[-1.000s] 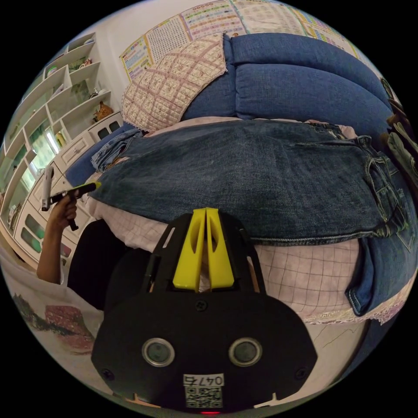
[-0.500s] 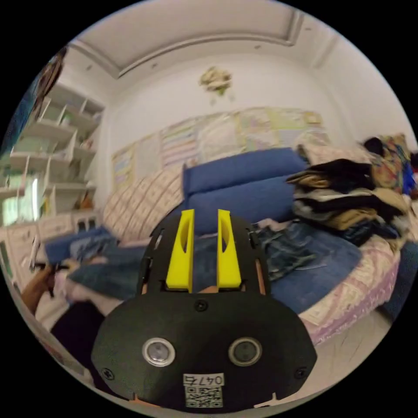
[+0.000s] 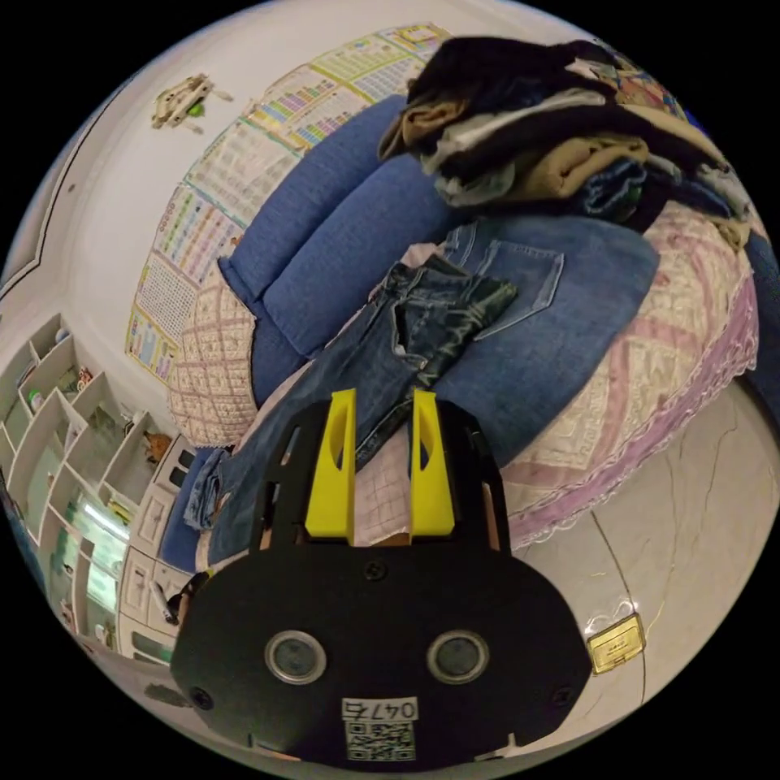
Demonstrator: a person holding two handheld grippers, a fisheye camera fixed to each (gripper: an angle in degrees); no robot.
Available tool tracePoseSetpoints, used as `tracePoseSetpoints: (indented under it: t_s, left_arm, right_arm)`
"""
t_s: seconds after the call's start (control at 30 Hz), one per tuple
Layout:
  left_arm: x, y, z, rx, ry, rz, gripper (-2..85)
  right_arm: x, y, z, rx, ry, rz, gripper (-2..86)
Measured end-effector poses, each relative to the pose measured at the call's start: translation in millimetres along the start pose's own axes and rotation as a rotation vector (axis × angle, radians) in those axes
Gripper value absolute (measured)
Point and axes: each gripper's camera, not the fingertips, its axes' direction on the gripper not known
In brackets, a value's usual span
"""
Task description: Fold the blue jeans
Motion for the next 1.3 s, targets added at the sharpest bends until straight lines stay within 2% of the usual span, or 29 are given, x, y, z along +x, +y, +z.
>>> tracePoseSetpoints:
  t_s: [0.13,0.27,0.4,0.63,0.9,0.97,1.07,1.23,1.3]
  left_arm:
    - [-26.2,-22.7,-2.6,0.004,0.111,-0.097,-0.9]
    - [-46.7,-46.7,1.0,0.029,0.208,-0.181,-0.1]
    - [-58.3,-81.2,14.7,0.049,0.337,-0.241,4.0]
    - [-62.5,-124.2,54.9,0.042,0.366,-0.389,5.5]
    - [-22.8,-174.6,96.3,0.062,0.337,-0.351,2.3]
    - [-9.4,-185.8,107.5,0.073,0.326,-0.326,0.2]
    - [29.7,-205.8,119.3,0.098,0.210,-0.206,-0.7]
    - [157.1,-246.6,140.3,0.247,-0.226,0.299,-0.6]
    - [186.7,-266.8,152.7,0.310,-0.258,0.369,-0.6]
  right_arm:
    - [7.8,-19.3,47.6,-0.162,-0.047,-0.013,4.8]
    - [6.5,-35.5,54.2,-0.130,-0.145,-0.039,0.8]
    - [-11.2,-49.6,67.7,-0.156,-0.087,-0.127,0.0]
    - [-22.4,-64.4,102.3,-0.170,-0.097,-0.133,0.0]
    - [-52.8,-75.5,147.0,-0.157,-0.094,-0.173,-0.1]
    - [-64.9,-77.7,156.7,-0.150,-0.086,-0.202,-0.1]
    - [-89.7,-80.6,171.9,-0.130,-0.059,-0.276,0.0]
    - [-154.2,-87.4,194.1,-0.012,0.035,-0.483,0.1]
    - [-178.6,-96.6,205.6,0.033,0.056,-0.542,0.0]
